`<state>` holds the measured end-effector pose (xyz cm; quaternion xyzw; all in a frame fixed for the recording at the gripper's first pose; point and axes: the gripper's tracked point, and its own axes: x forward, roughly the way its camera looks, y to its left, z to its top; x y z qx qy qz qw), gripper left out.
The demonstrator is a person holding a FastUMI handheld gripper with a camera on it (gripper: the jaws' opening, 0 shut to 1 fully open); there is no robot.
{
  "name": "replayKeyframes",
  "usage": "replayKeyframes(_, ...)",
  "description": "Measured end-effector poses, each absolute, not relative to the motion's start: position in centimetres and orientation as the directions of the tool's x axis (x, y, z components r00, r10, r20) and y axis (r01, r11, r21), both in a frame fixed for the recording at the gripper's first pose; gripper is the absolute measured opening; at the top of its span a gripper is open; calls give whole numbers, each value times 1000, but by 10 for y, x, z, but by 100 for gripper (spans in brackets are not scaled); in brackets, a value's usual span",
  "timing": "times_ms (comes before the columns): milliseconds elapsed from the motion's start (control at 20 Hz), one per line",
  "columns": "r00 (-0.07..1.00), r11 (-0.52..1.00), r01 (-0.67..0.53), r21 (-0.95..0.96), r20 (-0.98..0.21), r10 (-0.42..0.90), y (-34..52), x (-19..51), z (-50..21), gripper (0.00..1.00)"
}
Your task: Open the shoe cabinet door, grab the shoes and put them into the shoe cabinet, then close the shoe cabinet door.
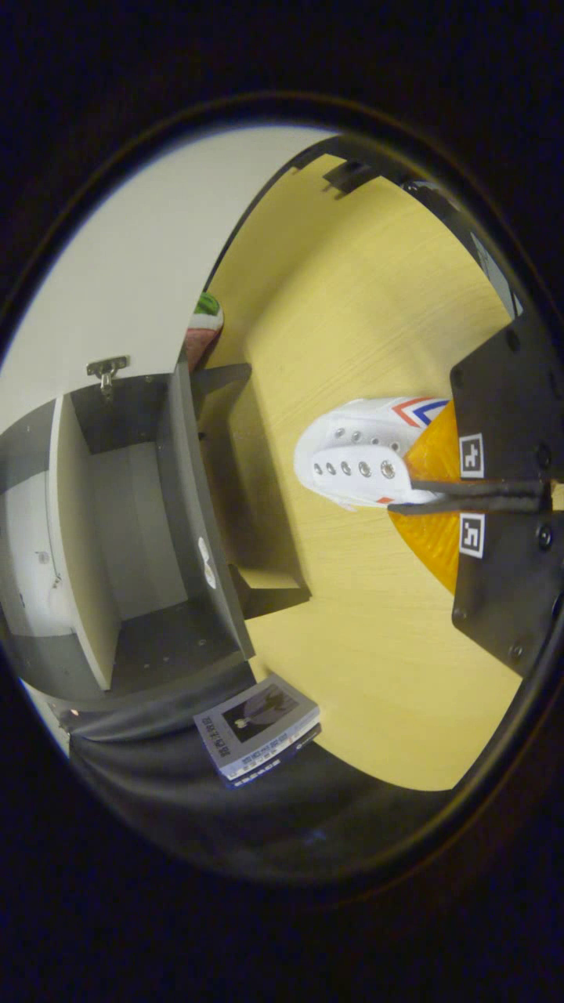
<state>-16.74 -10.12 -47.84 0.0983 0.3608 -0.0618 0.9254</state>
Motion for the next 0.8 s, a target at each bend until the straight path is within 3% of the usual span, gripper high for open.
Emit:
replayKeyframes(350,779,977,170,131,-625,-52,-113,-156,-415,3)
replayKeyframes(800,883,994,98,53,-465,-62,-117,-90,-258,2)
